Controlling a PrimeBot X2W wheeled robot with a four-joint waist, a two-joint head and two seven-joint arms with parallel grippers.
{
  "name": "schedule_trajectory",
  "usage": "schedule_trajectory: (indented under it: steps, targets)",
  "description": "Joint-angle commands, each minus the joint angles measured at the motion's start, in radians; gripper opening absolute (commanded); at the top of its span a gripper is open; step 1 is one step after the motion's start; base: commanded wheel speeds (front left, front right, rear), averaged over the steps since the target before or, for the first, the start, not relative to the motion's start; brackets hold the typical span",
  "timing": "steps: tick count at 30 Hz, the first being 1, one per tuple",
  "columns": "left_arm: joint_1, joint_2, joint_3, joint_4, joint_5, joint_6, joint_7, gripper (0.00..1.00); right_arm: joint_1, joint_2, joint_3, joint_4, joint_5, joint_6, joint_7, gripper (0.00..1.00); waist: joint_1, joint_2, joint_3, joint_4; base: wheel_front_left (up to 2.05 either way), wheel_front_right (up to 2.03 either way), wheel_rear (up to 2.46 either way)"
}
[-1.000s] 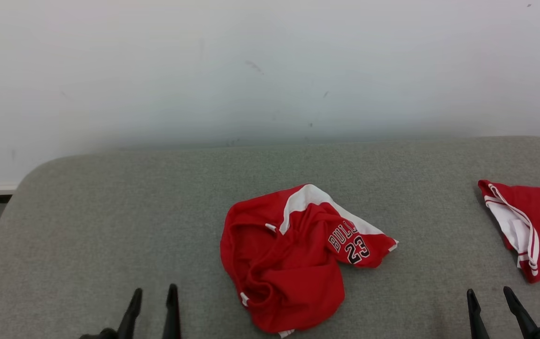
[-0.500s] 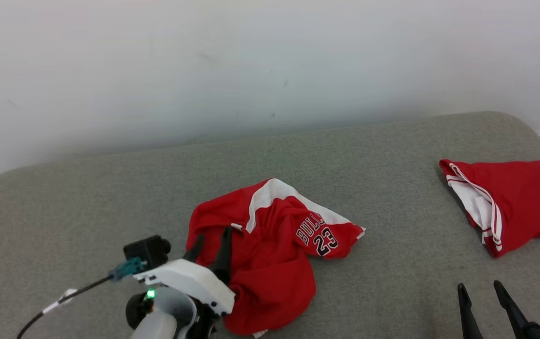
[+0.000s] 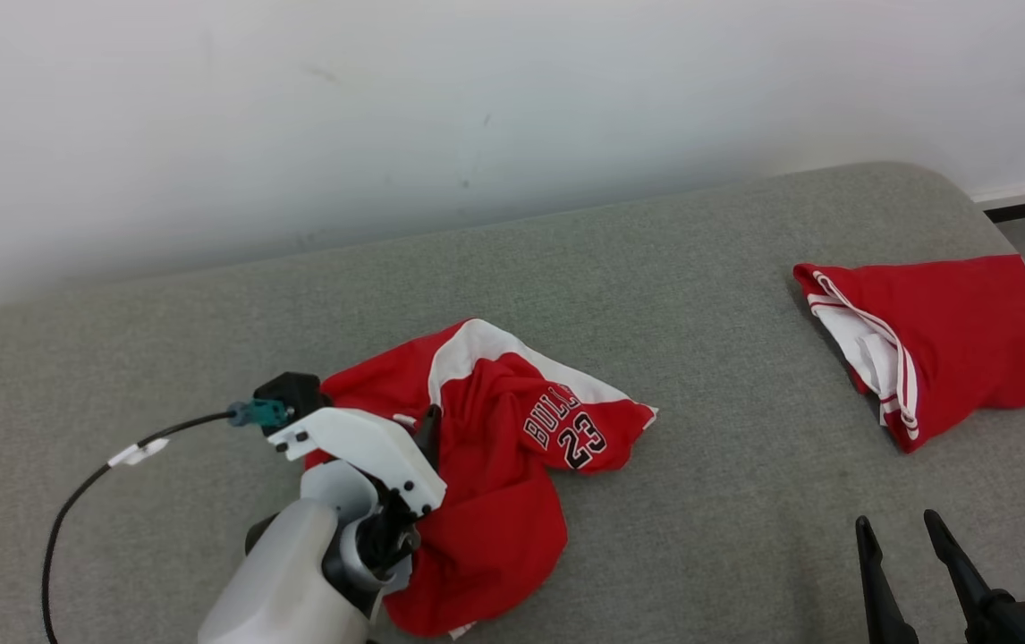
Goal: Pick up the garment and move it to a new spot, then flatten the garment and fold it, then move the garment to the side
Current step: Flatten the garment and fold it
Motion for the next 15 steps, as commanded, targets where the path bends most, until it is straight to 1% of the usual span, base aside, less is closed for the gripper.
schedule_trajectory:
  steps: [1,7,12,13,14,15]
  targets:
    - [-0.025,0.006,0.0,0.027,-0.005,0.002,0.001,1.0,-0.012,-0.003,0.0,-0.001,0.005,-0.003,0.001,1.0,-0.0001,-0.0001,0.014,-0.01,0.0,0.0,0.0]
    - [-0.087,0.02,0.009,0.131,0.002,-0.001,-0.014,1.0,-0.028,0.0,0.008,0.003,0.004,-0.003,0.001,1.0,-0.0001,-0.0001,0.042,-0.037,0.0,0.0,0.0]
    - [-0.116,0.03,0.027,0.2,-0.011,-0.021,-0.047,1.0,-0.036,0.004,0.004,0.003,0.007,-0.003,0.001,1.0,-0.0001,-0.0001,0.055,-0.06,0.0,0.0,0.0]
    - [-0.121,0.032,0.028,0.213,-0.011,-0.027,-0.052,0.9,-0.035,0.004,0.003,0.003,0.006,-0.003,0.001,1.0,-0.0001,-0.0001,0.056,-0.063,0.0,0.0,0.0]
    - [-0.126,0.034,0.026,0.224,-0.01,-0.035,-0.054,0.54,-0.034,0.005,0.001,0.004,0.007,-0.003,0.001,1.0,-0.0001,-0.0001,0.057,-0.066,0.0,0.0,0.0]
    - [-0.132,0.035,0.024,0.235,-0.01,-0.044,-0.055,0.41,-0.034,0.006,-0.001,0.005,0.006,-0.003,0.001,1.0,-0.0001,-0.0001,0.058,-0.069,0.0,0.0,0.0]
